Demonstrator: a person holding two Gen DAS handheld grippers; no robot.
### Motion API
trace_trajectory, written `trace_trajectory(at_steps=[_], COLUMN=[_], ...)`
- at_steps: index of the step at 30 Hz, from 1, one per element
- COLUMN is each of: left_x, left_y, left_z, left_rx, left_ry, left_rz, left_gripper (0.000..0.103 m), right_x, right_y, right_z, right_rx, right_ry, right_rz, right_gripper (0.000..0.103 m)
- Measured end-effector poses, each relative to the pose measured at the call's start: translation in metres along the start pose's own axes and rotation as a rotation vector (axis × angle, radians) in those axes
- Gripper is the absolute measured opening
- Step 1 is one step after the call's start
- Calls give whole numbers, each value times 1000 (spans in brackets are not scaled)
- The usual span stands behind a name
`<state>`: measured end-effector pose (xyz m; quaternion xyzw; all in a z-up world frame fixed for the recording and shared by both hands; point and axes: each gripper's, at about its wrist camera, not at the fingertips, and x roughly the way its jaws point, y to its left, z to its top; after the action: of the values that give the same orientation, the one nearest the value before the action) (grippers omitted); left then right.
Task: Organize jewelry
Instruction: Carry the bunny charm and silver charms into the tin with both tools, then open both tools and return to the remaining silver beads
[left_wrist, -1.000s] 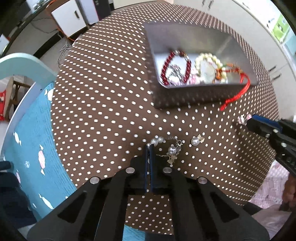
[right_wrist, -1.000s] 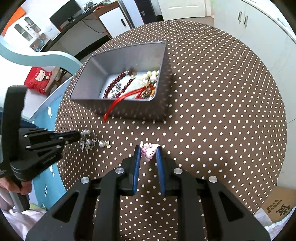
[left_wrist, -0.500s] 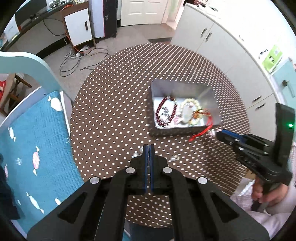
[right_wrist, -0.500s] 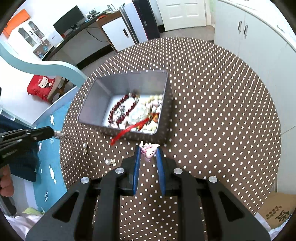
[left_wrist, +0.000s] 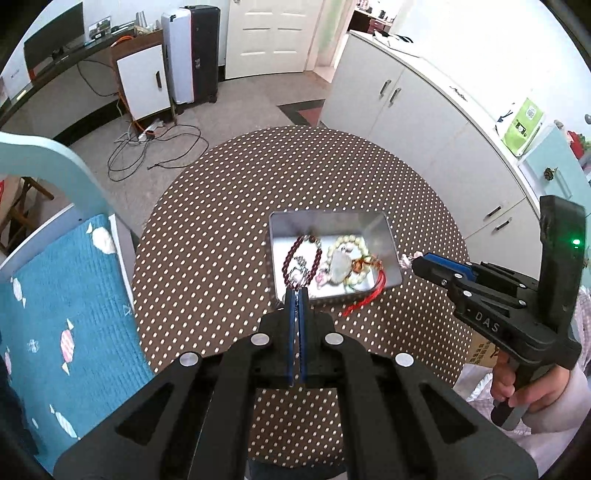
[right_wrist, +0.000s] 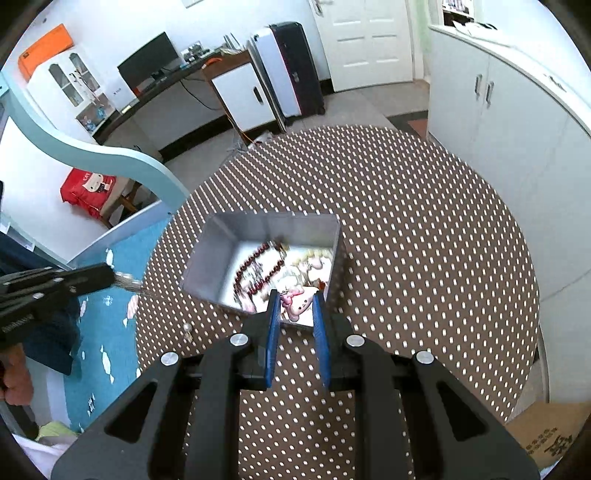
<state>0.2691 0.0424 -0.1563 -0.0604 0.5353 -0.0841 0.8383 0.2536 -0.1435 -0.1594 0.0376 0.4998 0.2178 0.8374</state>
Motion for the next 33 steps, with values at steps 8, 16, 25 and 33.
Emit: trace_trajectory(at_steps=[8, 16, 25, 33], left_x=[20, 30, 34, 45], left_y=[-6, -5, 9, 34], left_z=[23, 25, 7, -31], left_rx=[-3, 0, -38, -95], left_ry=[-3, 18, 53, 133], left_rz=[-39, -30, 15, 65], left_gripper=[2, 18, 25, 42], right_x=[15, 18, 21, 33], right_y=[11, 5, 9, 31], right_z=[10, 8, 1, -25], right_rx=[-25, -14, -32, -118], right_ry=[16, 37, 73, 139], right_rz=[-10, -32, -6, 107], right_gripper=[18, 36, 43, 49])
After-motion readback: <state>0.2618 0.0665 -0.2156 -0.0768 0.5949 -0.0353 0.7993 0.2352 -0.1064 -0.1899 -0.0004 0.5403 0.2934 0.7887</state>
